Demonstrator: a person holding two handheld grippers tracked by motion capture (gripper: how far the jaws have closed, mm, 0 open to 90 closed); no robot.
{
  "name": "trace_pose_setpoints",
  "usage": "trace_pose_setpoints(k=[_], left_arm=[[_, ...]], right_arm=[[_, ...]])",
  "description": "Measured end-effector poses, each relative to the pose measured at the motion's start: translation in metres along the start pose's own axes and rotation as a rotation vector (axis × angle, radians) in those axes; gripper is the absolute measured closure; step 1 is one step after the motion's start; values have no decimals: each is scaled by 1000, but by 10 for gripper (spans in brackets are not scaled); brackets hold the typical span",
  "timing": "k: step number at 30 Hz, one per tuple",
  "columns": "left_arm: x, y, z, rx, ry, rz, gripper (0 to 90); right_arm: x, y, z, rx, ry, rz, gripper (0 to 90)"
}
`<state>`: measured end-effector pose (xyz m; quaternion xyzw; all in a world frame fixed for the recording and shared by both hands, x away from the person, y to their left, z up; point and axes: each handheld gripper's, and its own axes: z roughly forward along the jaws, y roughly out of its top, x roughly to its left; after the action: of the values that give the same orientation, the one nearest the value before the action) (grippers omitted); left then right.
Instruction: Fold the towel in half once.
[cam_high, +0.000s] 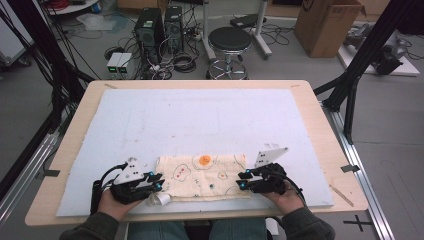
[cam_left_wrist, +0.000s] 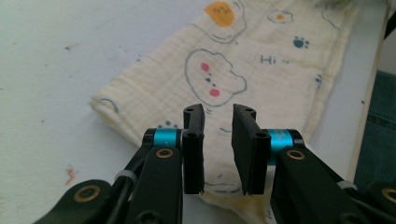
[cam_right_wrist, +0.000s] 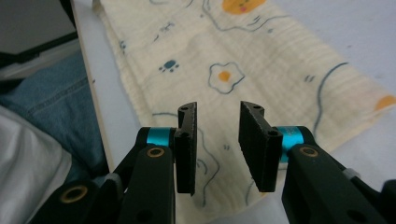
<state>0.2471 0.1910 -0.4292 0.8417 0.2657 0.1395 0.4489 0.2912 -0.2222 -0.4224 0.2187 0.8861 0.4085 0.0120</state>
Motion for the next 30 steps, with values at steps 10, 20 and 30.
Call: trace_pose_setpoints(k=[10,20,30], left_arm=[[-7,-13,0,76,-31,46,715],[-8,-17,-3,91,-45,26,623],[-11,-15,0,88,-46,77,869]], right_arm=[[9,-8,0,40,-1,-52,701],[14,-15,3,99,-37,-85,713],[10,-13,4,92,-15,-67,851]])
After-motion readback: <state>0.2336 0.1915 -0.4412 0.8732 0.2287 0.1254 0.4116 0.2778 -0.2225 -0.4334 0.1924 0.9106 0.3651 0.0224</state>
